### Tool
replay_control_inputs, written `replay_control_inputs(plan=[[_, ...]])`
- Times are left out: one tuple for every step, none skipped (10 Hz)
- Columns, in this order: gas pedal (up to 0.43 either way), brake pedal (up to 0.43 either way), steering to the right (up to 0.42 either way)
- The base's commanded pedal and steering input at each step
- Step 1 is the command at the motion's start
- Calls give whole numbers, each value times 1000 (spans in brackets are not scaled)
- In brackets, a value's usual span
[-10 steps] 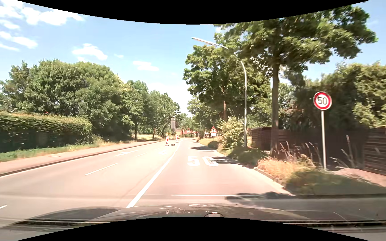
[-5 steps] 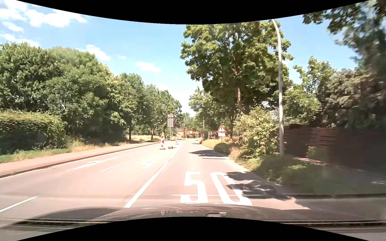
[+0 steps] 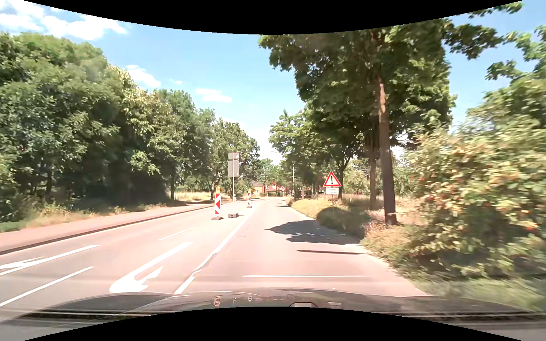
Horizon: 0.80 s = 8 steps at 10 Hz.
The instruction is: Follow the waypoints while adhering to traffic rules and regulations
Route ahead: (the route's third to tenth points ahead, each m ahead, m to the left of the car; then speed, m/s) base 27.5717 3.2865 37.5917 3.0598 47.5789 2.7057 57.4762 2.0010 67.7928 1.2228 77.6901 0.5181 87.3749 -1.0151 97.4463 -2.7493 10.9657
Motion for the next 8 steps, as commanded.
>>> replay_control_inputs(plan=[[177, 0, -12], [169, 0, -11], [169, 0, -11], [169, 0, -11], [169, 0, -11], [169, 0, -11], [169, 0, -11], [169, 0, -11]])
